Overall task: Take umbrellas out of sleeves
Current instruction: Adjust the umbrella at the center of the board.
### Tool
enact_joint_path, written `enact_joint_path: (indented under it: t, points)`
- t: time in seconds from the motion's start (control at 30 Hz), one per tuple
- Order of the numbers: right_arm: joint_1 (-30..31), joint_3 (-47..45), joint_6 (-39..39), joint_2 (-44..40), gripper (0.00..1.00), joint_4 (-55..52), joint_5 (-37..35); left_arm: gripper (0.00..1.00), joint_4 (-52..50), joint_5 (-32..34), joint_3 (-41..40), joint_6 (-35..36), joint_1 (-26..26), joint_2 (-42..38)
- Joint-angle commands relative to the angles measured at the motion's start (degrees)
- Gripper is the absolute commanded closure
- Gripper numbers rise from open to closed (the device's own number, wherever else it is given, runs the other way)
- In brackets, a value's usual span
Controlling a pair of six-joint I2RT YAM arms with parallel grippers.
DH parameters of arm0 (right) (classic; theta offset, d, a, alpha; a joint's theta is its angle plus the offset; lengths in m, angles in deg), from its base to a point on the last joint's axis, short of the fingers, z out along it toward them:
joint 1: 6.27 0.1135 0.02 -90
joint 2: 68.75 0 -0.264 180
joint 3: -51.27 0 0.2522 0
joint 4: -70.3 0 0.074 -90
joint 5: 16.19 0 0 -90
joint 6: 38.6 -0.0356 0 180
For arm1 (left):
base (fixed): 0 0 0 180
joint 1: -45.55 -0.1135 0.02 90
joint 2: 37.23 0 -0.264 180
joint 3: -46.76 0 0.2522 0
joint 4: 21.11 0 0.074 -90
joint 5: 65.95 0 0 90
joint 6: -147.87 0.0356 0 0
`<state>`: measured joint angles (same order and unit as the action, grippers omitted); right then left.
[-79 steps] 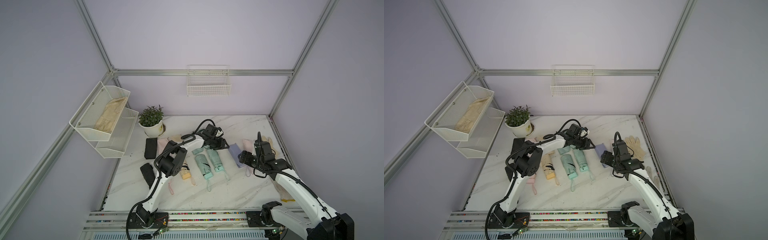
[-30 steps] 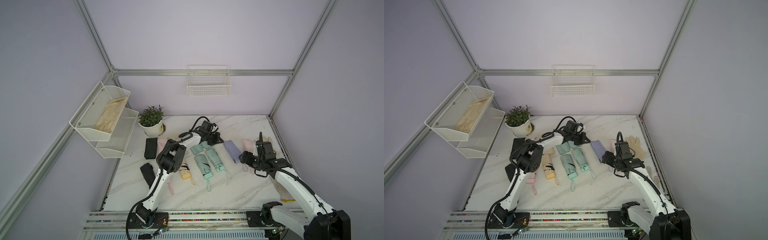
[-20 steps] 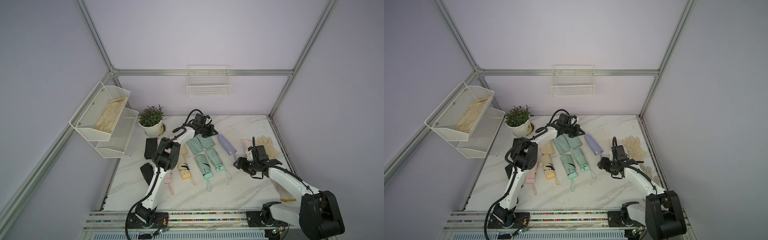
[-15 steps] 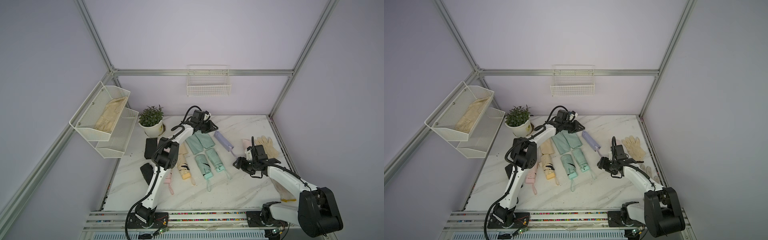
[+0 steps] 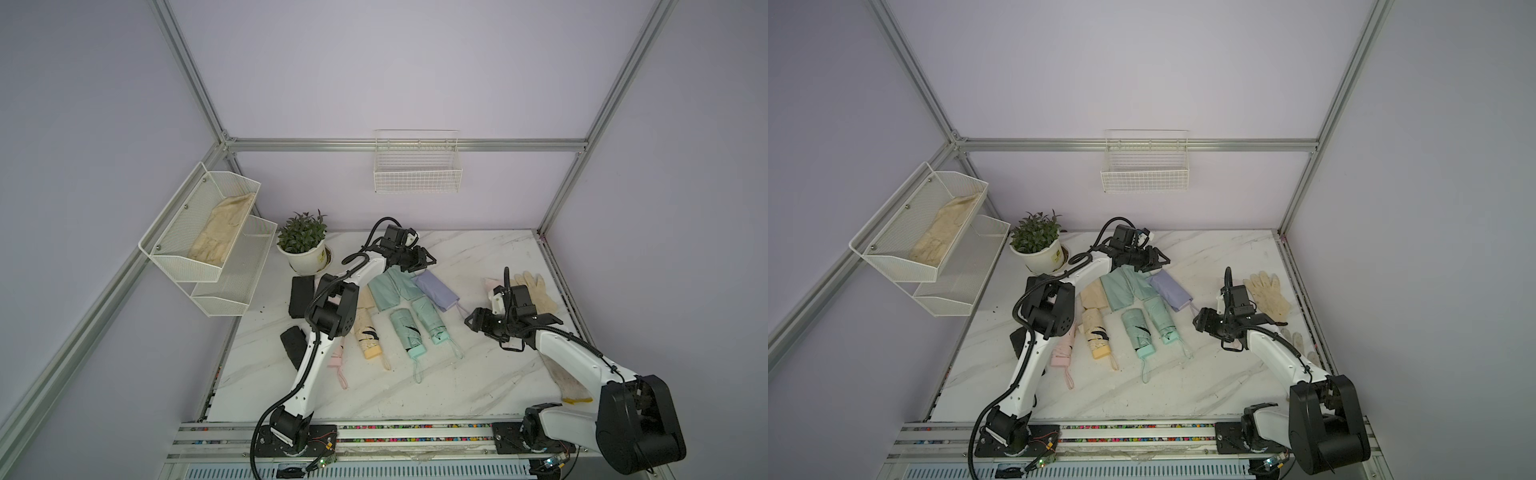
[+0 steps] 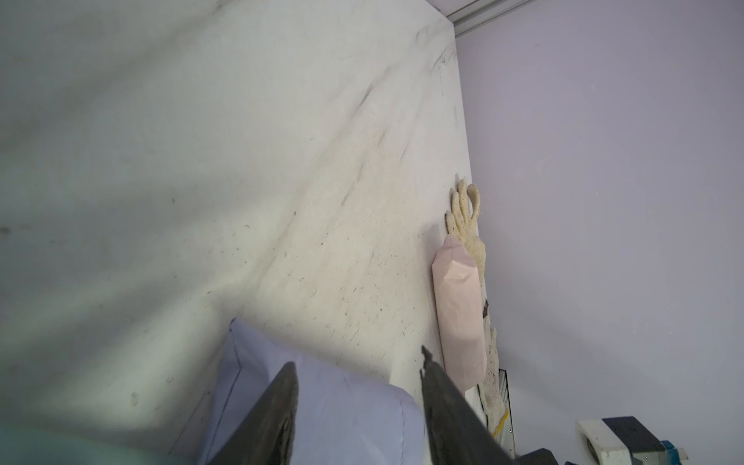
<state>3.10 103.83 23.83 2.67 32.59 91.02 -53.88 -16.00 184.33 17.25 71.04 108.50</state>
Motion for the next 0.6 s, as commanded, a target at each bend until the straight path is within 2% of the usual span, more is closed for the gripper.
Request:
enact_joint_path:
  t: [0.0,0.13,0.23,0.37,0.47,0.57]
  points:
    - [-0.26,1.22,0.79,0.73,0.30,1.77,0.10,0.50,0.37,-0.06,-2.23,2.20,-0.16,-4.50]
    - [0.27,5.58,2.61,4.64,0.25,2.38,0.38,0.51,0.37,0.55,-4.02,2.72,-0.18,-6.94]
    - [2.95,10.24,4.68,9.98,0.20,1.96,-3.85,0.51,0.55,2.64,-6.98,3.94,-0.18,-10.91]
    - [7.78,17.46,5.45,17.50,0.20,0.39,-7.32,0.51,0.73,6.35,-13.50,6.17,-0.51,-18.38]
    - [9.90,20.93,4.10,21.34,0.20,2.61,-2.18,0.51,2.15,8.67,-20.31,7.35,-0.99,-24.26]
    - [10.46,23.52,1.34,25.48,0.22,6.50,4.93,0.51,5.98,8.13,-27.57,6.16,-1.99,-29.17]
